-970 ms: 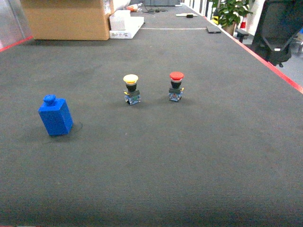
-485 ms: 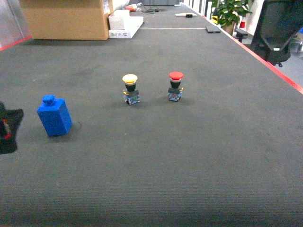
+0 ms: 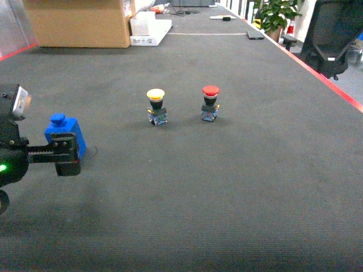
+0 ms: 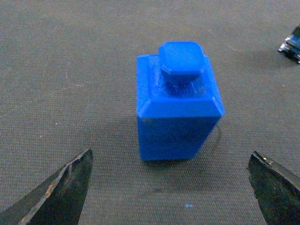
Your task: Pick blue part to blue bin on bottom shelf
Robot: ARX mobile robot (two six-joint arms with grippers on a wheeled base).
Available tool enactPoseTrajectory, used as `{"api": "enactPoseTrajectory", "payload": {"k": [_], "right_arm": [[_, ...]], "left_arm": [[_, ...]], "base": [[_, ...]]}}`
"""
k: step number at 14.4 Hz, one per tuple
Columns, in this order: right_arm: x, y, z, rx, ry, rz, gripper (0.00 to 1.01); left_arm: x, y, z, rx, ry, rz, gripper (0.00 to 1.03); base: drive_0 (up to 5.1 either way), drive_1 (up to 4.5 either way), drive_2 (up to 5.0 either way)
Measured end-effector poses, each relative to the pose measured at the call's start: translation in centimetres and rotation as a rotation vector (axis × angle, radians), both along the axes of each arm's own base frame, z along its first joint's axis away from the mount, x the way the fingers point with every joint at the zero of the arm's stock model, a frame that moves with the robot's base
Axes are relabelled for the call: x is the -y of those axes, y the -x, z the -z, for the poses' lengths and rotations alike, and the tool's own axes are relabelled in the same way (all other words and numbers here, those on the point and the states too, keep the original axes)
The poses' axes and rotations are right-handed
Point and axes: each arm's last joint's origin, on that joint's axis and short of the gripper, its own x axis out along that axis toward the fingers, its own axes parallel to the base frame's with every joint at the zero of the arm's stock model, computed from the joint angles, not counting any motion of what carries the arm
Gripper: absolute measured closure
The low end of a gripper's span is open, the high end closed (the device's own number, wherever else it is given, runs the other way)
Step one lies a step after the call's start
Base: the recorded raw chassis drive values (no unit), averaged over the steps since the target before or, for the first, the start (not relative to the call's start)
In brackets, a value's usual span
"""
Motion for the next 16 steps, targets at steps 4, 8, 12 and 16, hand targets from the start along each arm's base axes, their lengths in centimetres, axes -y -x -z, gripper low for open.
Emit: {"api": "enactPoseTrajectory", "payload": {"k": [4,8,12,16], "right_arm": [[0.0,0.0,0.0,0.000,0.000,0.000,0.03],[0.0,0.0,0.0,0.000,0.000,0.000,0.03],[0.0,0.0,0.0,0.000,0.000,0.000,0.03],[0.0,0.0,0.0,0.000,0.000,0.000,0.03]], "left_arm": [[-0.7,-3.8,1.7,-0.045,0.012,-0.009,0.05],[-1.0,-6.6,2.1,-0.021,0.010,-0.013,0.05],[-1.0,-6.9,2.5,-0.048,0.004,-0.018,0.26],[-1.0,-7.0,2.4,-0.044,0.002,-0.017,0.56]], "base": [[0.0,0.00,0.0],[0.0,0.00,0.0],[0.0,0.00,0.0],[0.0,0.00,0.0]]}}
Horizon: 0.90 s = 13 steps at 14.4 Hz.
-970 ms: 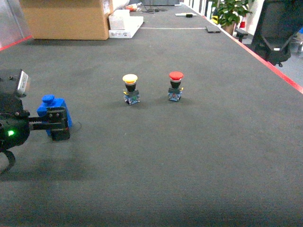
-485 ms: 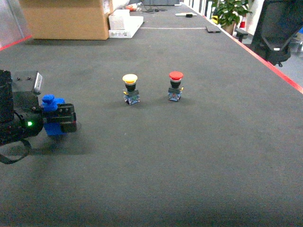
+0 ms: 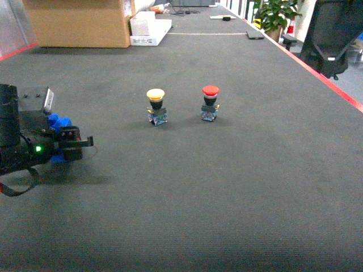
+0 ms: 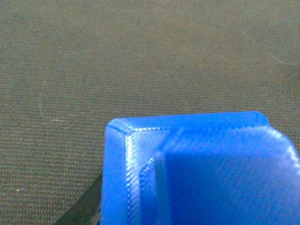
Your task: Pick blue part to blue bin on bottom shelf
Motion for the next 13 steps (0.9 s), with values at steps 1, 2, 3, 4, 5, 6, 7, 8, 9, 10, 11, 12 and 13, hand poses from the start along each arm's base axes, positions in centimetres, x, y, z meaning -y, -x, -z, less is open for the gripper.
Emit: {"api": "enactPoseTrajectory", "payload": {"k": [1,2,3,4,5,6,7,8,9,10,11,12,13], "right_arm": [[0.0,0.0,0.0,0.000,0.000,0.000,0.03],[0.0,0.0,0.0,0.000,0.000,0.000,0.03],[0.0,0.0,0.0,0.000,0.000,0.000,0.03],[0.0,0.0,0.0,0.000,0.000,0.000,0.03],[0.0,0.0,0.0,0.000,0.000,0.000,0.03],[0.0,0.0,0.0,0.000,0.000,0.000,0.03],[0.0,0.0,0.0,0.000,0.000,0.000,0.03],[0.0,0.0,0.0,0.000,0.000,0.000,0.03],[0.0,0.0,0.0,0.000,0.000,0.000,0.03],[0.0,0.0,0.0,0.000,0.000,0.000,0.03],[0.0,0.0,0.0,0.000,0.000,0.000,0.03],[0.0,0.0,0.0,0.000,0.000,0.000,0.03],[0.0,0.0,0.0,0.000,0.000,0.000,0.03]], "left_arm": [[0.0,0.1,-0.1,0.006,0.000,-0.002,0.58],[-0.1,0.6,-0.3,0.014,-0.001,-0.006,0.58],[-0.3,3.5,-2.2,0.079,-0.018,-0.053,0.59],[0.4,10.5,-9.4,0.211,-0.012,-0.073,0.59],[1.4,15.5,-12.6,0.276,-0.008,-0.076,0.59],[1.6,18.0,-13.6,0.297,-0.014,-0.085,0.59],[1.7,20.0,-14.2,0.307,-0.021,-0.111,0.59],[1.8,22.2,-14.7,0.325,-0.032,-0.141,0.59],[2.2,24.3,-15.1,0.342,-0.035,-0.146,0.59],[2.5,25.8,-15.3,0.350,-0.025,-0.141,0.59],[2.7,27.4,-15.5,0.362,-0.016,-0.141,0.59],[2.8,28.8,-15.4,0.368,-0.007,-0.148,0.59],[2.8,29.5,-15.2,0.379,0.003,-0.146,0.59]], "base": [[0.0,0.00,0.0],[0.0,0.00,0.0],[0.0,0.00,0.0],[0.0,0.00,0.0],[0.0,0.00,0.0],[0.0,0.00,0.0],[0.0,0.00,0.0],[0.0,0.00,0.0],[0.0,0.00,0.0],[0.0,0.00,0.0],[0.0,0.00,0.0],[0.0,0.00,0.0],[0.0,0.00,0.0]]}}
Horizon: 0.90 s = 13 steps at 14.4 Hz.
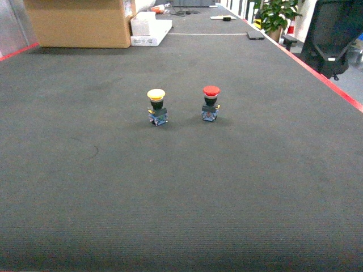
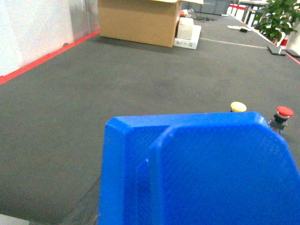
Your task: Pick blue part to blue bin on bottom shelf
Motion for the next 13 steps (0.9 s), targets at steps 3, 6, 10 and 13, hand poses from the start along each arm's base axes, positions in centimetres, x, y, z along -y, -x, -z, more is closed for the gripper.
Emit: {"api": "enactPoseTrajectory", "payload": {"k": [3,6,10,13], "right_arm": [[0.00,0.00,-0.01,0.000,0.000,0.000,0.03],[0.00,0.00,0.00,0.000,0.000,0.000,0.03],[0.00,0.00,-0.01,0.000,0.000,0.000,0.03],[0.00,0.00,0.01,-0.002,0.000,0.000,0.03]], "left_arm": [[-0.03,-0.07,0.05,-0.005,0.001,-0.010,0.59],[-0.03,-0.06,0.02,-0.001,0.002,-0.010,0.59],[-0.03,-0.06,0.02,-0.001,0.002,-0.010,0.59],[-0.02,-0.09,0.07,-0.006,0.001,-0.010,0.59]], "base": [[0.0,0.00,0.0],[0.0,0.00,0.0],[0.0,0.00,0.0],[0.0,-1.35,1.3]]}}
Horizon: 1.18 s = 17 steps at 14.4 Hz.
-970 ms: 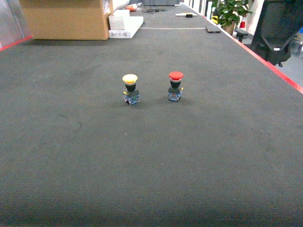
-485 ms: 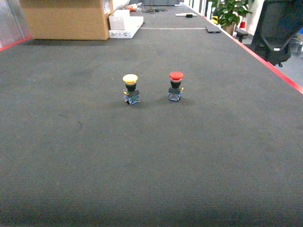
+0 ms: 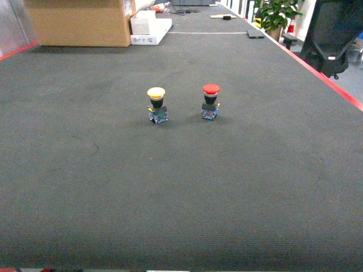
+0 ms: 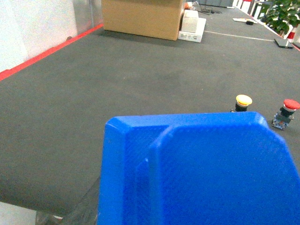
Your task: Pick blue part to blue bin on bottom shelf
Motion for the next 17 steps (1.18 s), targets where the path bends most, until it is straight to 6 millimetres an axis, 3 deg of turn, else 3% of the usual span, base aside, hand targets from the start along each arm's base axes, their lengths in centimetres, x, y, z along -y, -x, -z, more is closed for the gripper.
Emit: {"api": "enactPoseTrajectory", "payload": {"k": [11,17], "right_arm": [[0.00,0.00,-0.01,0.001,0.000,0.000,0.03],[0.00,0.00,-0.03,0.002,0.000,0.000,0.03]], "left_arm": [[-0.01,0.06,-0.04,0.007,0.010,0.000,0.59],[-0.01,0.06,-0.04,0.009,0.016,-0.001,0.60]], "base": [[0.0,-4.04,4.0],[-1.6,-1.58,-1.6]]}}
